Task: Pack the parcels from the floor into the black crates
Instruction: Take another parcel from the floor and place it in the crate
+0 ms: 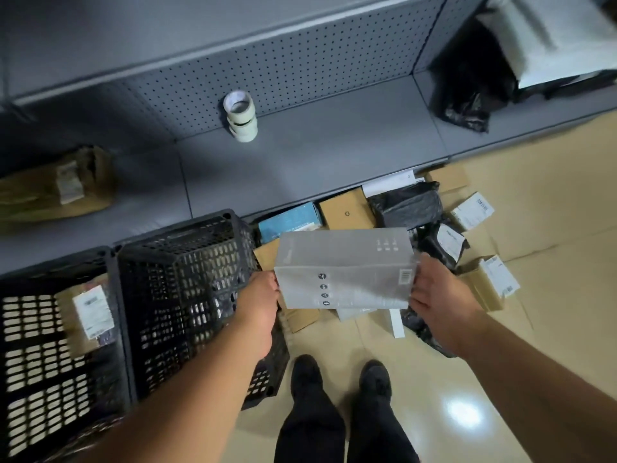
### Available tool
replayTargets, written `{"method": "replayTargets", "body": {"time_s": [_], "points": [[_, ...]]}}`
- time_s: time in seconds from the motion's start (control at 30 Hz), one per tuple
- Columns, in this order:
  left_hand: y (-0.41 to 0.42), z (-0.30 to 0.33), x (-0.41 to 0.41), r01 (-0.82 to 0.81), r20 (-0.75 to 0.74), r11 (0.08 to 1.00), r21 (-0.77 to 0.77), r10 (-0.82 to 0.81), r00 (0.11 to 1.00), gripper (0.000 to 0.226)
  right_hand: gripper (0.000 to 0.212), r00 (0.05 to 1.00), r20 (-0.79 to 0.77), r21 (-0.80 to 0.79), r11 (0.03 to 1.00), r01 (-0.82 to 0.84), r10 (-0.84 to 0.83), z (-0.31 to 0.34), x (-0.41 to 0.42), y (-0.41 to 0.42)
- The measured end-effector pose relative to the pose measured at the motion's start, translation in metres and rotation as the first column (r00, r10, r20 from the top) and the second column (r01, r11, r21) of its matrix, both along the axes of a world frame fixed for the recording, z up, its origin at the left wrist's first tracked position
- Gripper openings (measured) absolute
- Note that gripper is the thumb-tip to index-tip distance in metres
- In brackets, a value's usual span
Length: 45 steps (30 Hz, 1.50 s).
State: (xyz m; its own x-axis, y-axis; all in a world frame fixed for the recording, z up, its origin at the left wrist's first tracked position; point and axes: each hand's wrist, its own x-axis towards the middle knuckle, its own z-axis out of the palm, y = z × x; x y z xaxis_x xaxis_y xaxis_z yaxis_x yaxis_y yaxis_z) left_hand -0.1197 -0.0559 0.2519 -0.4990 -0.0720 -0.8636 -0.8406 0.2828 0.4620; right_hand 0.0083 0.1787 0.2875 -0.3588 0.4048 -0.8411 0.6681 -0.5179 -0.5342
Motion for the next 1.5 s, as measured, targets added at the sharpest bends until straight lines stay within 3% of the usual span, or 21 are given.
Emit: {"method": "replayTargets", "body": {"time_s": [0.13, 0.23, 0.37, 0.6, 0.77, 0.9, 1.03, 1.2, 1.5], "points": [[-0.016, 0.038, 0.026, 0.002, -0.013, 0.997, 0.072, -0.001, 1.000, 0.025, 0.050, 0.994, -0.053, 0.018, 0.995, -0.100, 0.101, 0.033, 0.025, -0.009], [-0.030, 0.060, 0.049, 0.037, -0.041, 0.999, -0.016, -0.038, 0.998, 0.035, 0.044, 0.991, -0.079, -0.015, 0.994, -0.110, 0.109, 0.051, 0.043, -0.017], [-0.056, 0.090, 0.083, 0.053, -0.067, 0.998, 0.021, -0.052, 0.996, 0.022, 0.035, 0.986, -0.102, -0.059, 0.988, -0.141, 0.134, 0.074, 0.063, -0.031], [-0.124, 0.129, 0.138, 0.075, -0.170, 0.996, 0.051, -0.065, 0.983, 0.053, 0.036, 0.959, -0.128, -0.047, 0.964, -0.261, 0.254, 0.103, 0.087, -0.078], [-0.192, 0.144, 0.162, 0.017, -0.140, 0.996, -0.087, -0.030, 0.990, 0.042, 0.046, 0.942, -0.125, -0.063, 0.945, -0.320, 0.311, 0.109, 0.085, -0.138], [-0.250, 0.143, 0.170, -0.224, -0.095, 0.975, 0.005, 0.224, 0.970, 0.025, 0.044, 0.923, -0.101, -0.084, 0.921, -0.380, 0.372, 0.105, 0.077, -0.194], [-0.316, 0.142, 0.180, -0.336, -0.049, 0.939, 0.072, 0.340, 0.939, 0.031, 0.039, 0.901, -0.068, -0.058, 0.899, -0.433, 0.429, 0.104, 0.071, -0.267], [-0.414, 0.145, 0.186, -0.341, -0.082, 0.934, 0.105, 0.349, 0.933, 0.040, 0.036, 0.908, -0.082, -0.086, 0.905, -0.416, 0.410, 0.105, 0.071, -0.368], [-0.563, 0.122, 0.168, -0.369, -0.123, 0.928, 0.053, 0.373, 0.920, 0.023, 0.036, 0.922, -0.099, -0.187, 0.903, -0.386, 0.374, 0.087, 0.045, -0.521]]}}
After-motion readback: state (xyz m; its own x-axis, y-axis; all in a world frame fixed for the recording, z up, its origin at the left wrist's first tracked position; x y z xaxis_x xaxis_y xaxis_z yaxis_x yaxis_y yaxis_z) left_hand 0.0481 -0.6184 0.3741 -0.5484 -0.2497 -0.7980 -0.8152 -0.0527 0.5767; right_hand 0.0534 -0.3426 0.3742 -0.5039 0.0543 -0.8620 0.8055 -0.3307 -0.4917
